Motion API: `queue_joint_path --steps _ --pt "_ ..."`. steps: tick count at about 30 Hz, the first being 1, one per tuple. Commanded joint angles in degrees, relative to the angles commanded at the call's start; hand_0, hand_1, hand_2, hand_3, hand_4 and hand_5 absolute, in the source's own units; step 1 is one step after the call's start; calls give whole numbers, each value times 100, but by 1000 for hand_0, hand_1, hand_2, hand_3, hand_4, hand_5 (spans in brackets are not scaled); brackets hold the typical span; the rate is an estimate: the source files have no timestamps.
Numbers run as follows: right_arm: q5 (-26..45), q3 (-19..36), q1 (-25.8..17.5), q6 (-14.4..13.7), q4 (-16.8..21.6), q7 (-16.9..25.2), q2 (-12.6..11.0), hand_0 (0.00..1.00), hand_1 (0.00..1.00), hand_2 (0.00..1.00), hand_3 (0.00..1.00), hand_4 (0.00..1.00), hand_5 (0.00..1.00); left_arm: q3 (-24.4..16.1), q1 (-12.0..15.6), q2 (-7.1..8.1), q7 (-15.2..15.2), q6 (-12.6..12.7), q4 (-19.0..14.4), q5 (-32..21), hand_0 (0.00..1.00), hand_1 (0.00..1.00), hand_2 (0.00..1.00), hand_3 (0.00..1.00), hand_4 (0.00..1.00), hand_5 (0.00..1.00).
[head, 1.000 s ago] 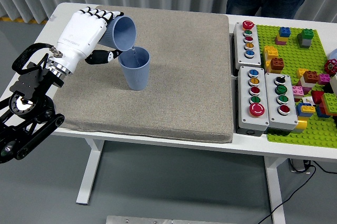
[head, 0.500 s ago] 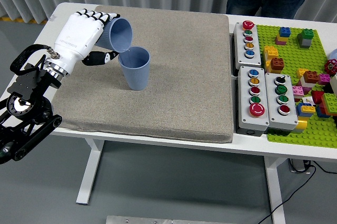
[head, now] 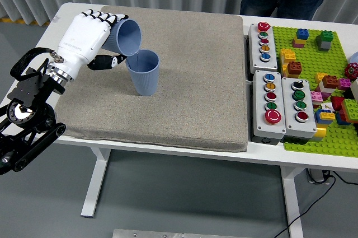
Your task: Pick cup pour cup place
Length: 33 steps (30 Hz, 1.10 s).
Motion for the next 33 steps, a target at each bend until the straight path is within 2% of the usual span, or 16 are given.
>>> queue_joint_path --steps 3,4,14,23,33 --pt "9 -1 2 -4 0 2 1 695 698 628 621 210 398 32 -3 17 15 -6 -58 0 692 639 677 639 557 47" --pt "11 -1 4 -4 0 3 1 694 698 628 621 210 398 43 -6 22 23 -5 -75 0 692 640 677 632 535 12" --pt "44 -17 30 -7 0 4 0 695 698 628 621 211 399 160 -100 69 91 92 -150 0 692 639 677 630 533 10" --pt "67 -36 31 -9 0 5 -1 694 698 628 619 211 402 380 -257 154 157 110 -103 0 692 639 674 625 527 4" --pt "96 -46 52 -17 0 6 0 695 698 628 619 211 403 461 -335 166 155 147 8 0 691 639 673 623 527 4"
